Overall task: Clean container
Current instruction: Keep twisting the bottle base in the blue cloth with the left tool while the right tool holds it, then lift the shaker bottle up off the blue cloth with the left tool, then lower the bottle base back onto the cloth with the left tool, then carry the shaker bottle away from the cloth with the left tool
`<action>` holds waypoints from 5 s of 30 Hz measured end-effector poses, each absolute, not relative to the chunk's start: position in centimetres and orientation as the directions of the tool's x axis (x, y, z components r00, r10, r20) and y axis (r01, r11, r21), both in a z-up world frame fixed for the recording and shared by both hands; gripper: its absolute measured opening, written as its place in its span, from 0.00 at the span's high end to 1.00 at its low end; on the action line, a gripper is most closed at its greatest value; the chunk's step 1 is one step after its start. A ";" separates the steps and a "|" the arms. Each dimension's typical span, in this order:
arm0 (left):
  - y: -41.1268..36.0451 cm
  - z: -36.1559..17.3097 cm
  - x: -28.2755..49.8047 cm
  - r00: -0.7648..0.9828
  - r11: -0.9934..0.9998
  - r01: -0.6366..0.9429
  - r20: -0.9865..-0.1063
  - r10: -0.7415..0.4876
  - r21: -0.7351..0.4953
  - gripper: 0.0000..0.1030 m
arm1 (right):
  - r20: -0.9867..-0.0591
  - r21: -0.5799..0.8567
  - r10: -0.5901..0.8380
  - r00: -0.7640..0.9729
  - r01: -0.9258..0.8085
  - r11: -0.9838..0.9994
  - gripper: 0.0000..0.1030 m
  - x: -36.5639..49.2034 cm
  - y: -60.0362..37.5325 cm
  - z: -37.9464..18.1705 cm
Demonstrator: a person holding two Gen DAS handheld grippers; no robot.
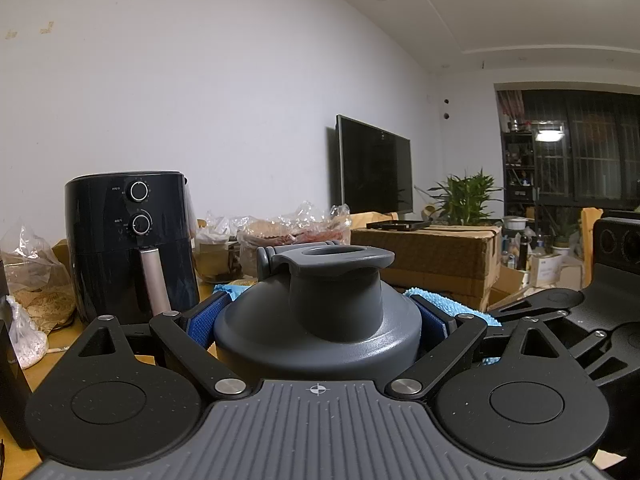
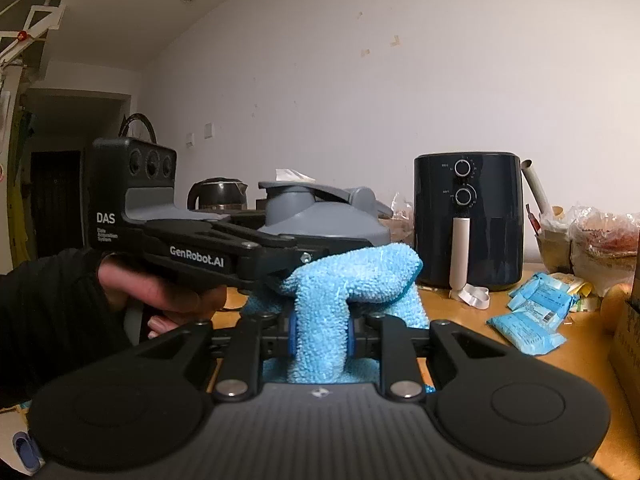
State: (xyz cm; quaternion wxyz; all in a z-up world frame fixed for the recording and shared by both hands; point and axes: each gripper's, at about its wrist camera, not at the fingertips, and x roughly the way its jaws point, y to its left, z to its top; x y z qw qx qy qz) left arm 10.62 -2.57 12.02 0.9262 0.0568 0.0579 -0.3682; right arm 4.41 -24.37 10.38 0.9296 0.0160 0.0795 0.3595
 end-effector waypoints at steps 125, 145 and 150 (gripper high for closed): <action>-2.9 12.2 10.6 0.746 0.746 0.662 -0.156 -0.648 0.066 0.08 | -0.104 0.159 0.676 0.730 -0.658 0.736 0.82 4.6 -24.8 9.6; -2.8 12.5 9.8 0.854 0.855 0.514 -0.137 -0.502 0.067 0.08 | -0.099 0.152 0.623 0.776 -0.607 0.780 0.83 4.5 -25.6 9.8; -2.6 12.8 9.7 0.887 0.889 0.453 -0.131 -0.442 0.066 0.08 | -0.098 0.141 0.598 0.795 -0.584 0.800 0.83 4.4 -25.7 10.0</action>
